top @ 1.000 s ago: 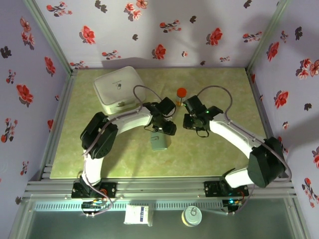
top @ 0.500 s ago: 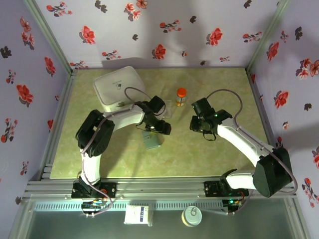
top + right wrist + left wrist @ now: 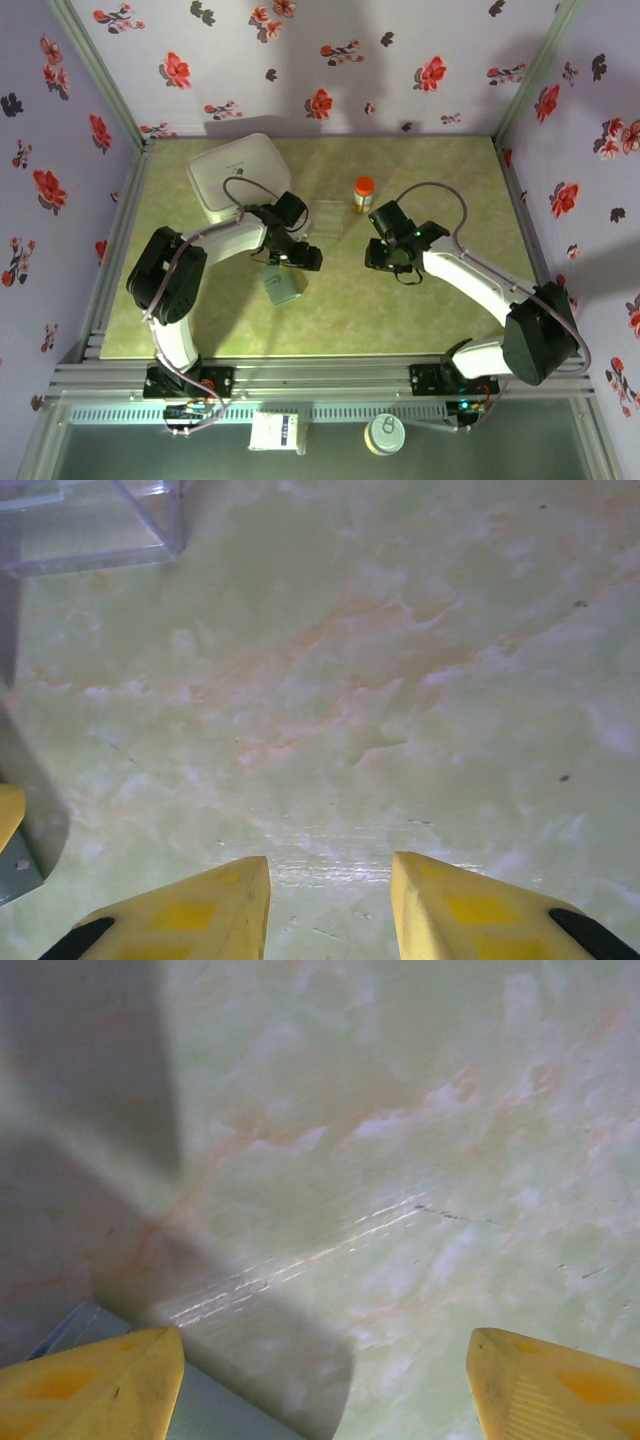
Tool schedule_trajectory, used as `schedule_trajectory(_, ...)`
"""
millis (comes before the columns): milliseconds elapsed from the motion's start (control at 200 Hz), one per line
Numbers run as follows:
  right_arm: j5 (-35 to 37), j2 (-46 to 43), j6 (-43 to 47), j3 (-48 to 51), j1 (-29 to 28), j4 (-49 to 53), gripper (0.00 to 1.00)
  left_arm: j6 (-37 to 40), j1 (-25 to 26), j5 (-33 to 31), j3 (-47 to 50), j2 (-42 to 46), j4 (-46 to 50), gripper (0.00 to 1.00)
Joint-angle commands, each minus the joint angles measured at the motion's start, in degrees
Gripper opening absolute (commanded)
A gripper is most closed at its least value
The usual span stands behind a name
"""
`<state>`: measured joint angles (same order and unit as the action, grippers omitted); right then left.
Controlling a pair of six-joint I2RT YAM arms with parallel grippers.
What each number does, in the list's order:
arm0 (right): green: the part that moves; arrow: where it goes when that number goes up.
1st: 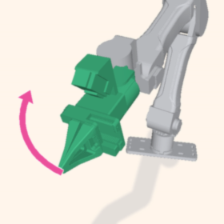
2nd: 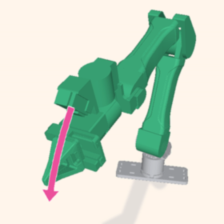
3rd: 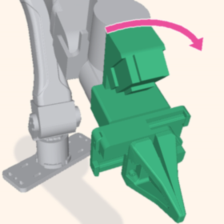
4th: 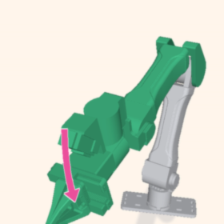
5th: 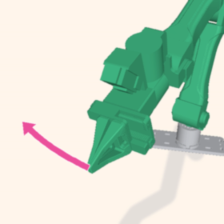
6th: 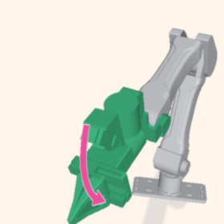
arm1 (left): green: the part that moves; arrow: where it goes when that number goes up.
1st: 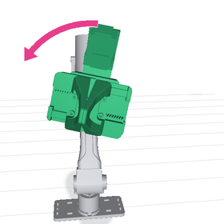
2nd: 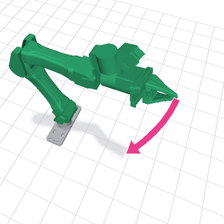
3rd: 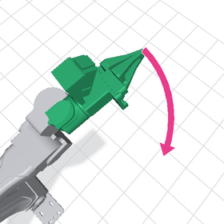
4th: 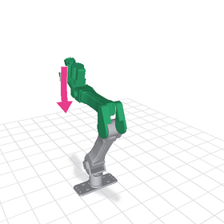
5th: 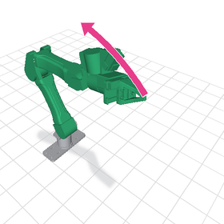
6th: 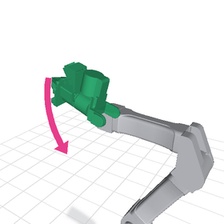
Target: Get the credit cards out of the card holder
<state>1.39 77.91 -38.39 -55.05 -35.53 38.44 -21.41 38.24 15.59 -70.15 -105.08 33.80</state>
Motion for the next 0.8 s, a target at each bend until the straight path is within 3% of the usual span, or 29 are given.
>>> schedule_trajectory(0, -0.8, 0.4, -1.9, -0.9, -0.9, -1.1, 0.38, 4.9, 0.2, 2.2, -4.4, -4.0, 3.2, 0.75)
schedule_trajectory(245, -0.3, 0.1, -2.3, -0.7, -1.4, -0.8, 0.38, 7.9, -1.1, -1.8, -6.0, -7.0, 8.1, 0.78)
schedule_trajectory(520, -0.7, 1.2, -1.9, -1.5, -1.6, -0.8, 0.39, 7.6, -4.8, -2.2, 2.3, -0.3, 7.5, 0.82)
schedule_trajectory(795, -1.4, 2.9, -1.4, -2.0, -1.9, -1.3, 0.42, 3.6, -3.3, 1.2, 11.2, 6.0, 4.7, 0.86)
